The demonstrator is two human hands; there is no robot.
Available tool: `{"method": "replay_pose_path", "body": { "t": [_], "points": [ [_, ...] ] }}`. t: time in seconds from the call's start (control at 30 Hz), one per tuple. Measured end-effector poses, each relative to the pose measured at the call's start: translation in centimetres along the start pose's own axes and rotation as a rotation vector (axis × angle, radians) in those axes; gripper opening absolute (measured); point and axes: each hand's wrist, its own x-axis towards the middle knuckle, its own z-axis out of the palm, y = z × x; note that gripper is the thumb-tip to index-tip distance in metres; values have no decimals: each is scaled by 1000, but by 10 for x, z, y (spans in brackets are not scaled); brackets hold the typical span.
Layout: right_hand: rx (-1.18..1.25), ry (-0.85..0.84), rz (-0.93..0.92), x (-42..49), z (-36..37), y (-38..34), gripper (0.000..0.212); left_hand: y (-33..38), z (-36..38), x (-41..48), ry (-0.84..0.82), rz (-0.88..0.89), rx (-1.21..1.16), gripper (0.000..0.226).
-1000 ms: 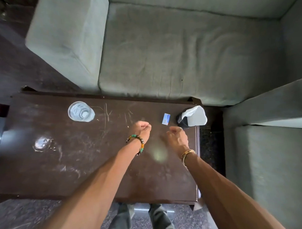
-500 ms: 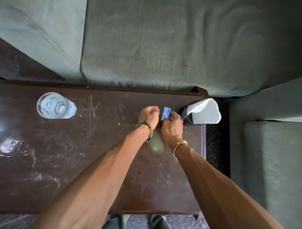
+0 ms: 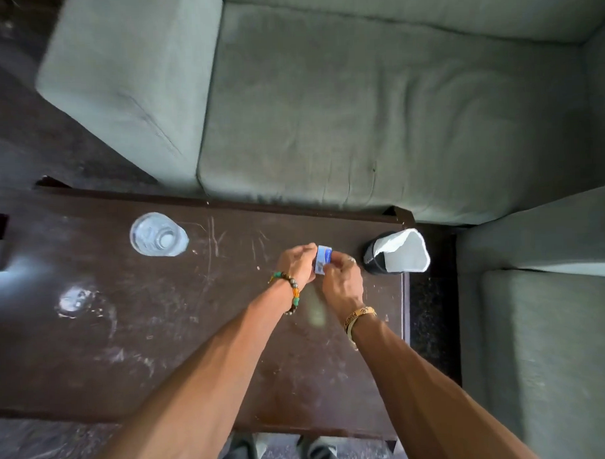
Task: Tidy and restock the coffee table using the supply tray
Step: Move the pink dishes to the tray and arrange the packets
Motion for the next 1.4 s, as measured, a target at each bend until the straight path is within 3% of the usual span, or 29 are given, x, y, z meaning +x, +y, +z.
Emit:
{"method": "replay_pose_path", "body": {
  "t": [0.27, 0.7, 0.9, 1.17, 1.4],
  "points": [
    [-90, -29, -137, -95, -22, -75, 26, 59, -53, -131, 18, 1, -147, 37],
    [-157, -228, -521, -285, 28, -208, 24, 108, -227, -316, 225, 352, -417, 28],
    [-226, -320, -628, -375, 96, -206, 28, 66, -330, -366, 267, 405, -460, 26],
    [-349, -458, -631, -496, 205, -147, 25, -33, -468, -412, 349, 295, -510, 32],
    [-398, -572, -743, -588, 302, -144, 32, -73, -586, -460, 445, 295, -601, 37]
  ]
}}
